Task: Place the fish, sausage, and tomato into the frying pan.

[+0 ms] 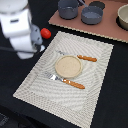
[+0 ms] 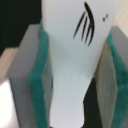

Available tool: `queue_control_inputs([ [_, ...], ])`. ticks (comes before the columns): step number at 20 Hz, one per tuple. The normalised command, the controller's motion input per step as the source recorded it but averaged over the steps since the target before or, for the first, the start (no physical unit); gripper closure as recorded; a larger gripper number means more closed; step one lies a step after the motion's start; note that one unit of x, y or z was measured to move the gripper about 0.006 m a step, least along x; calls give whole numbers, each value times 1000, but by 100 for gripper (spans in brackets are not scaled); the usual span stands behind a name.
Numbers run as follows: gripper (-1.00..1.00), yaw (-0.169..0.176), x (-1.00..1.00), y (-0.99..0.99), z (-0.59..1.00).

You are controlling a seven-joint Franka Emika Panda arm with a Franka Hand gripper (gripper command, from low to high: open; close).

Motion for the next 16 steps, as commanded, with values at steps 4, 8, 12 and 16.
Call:
queue_control_inputs([
  [4, 100, 0, 706, 863, 784],
  [8, 100, 0, 718, 869, 701],
  [12, 100, 0, 712, 862, 528],
  [16, 100, 0, 727, 861, 405],
])
